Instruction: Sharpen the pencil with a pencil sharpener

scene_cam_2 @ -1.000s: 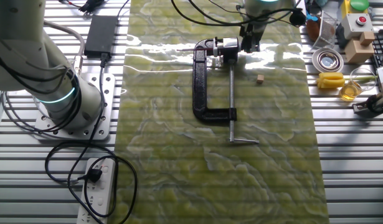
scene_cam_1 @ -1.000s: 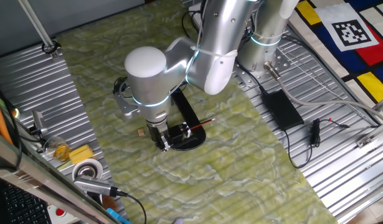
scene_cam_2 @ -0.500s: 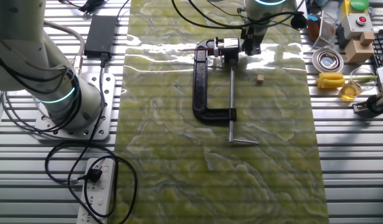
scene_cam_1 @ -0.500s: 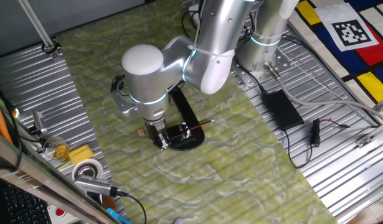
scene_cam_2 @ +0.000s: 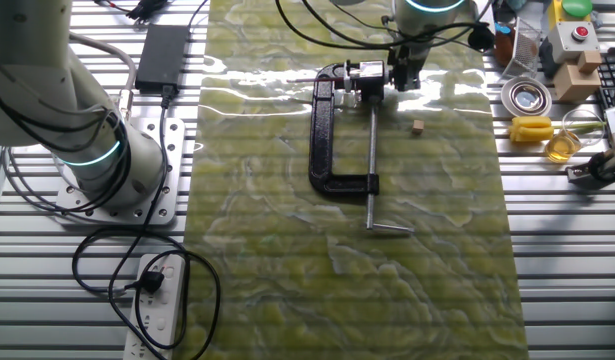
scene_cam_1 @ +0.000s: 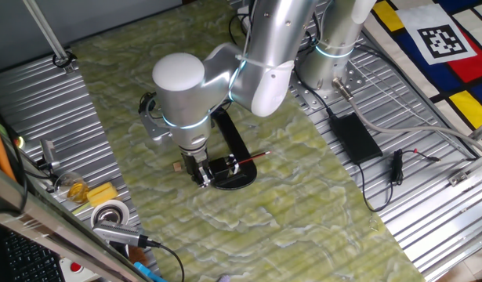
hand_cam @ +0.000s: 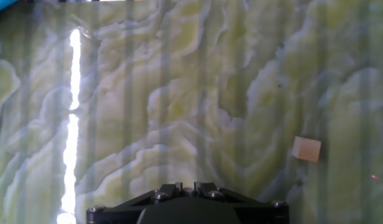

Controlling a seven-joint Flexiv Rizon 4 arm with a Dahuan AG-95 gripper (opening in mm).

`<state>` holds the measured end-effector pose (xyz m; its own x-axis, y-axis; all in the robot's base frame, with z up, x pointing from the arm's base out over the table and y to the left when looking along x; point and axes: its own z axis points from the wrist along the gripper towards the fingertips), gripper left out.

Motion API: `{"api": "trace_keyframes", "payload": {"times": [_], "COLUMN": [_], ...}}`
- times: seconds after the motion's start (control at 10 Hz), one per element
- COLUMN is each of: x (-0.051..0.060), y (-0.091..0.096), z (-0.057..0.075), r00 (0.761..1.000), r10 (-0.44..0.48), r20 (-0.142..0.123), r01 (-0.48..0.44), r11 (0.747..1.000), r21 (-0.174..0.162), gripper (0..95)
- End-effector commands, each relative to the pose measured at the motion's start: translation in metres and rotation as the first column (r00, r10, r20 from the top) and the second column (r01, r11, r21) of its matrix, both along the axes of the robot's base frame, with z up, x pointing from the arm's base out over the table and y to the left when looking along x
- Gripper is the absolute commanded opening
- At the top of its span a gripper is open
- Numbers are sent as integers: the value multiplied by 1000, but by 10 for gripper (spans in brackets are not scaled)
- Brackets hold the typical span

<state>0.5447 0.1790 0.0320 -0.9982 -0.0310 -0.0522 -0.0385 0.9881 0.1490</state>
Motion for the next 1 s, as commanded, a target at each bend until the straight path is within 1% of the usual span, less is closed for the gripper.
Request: {"api": "trace_keyframes", "payload": {"times": [0.1, 0.5, 0.7, 1.0], "x": [-1, -3, -4, -5], "y": [-2, -9, -16, -20], "z": [2, -1, 3, 4], "r00": [1000, 1000, 999, 999], "r10": [6, 26, 40, 53], "r20": [-5, 4, 0, -2], "r01": [-6, -26, -40, -53], "r11": [1000, 1000, 999, 999], "r21": [3, 1, 9, -6], "gripper": [0, 0, 0, 0]}}
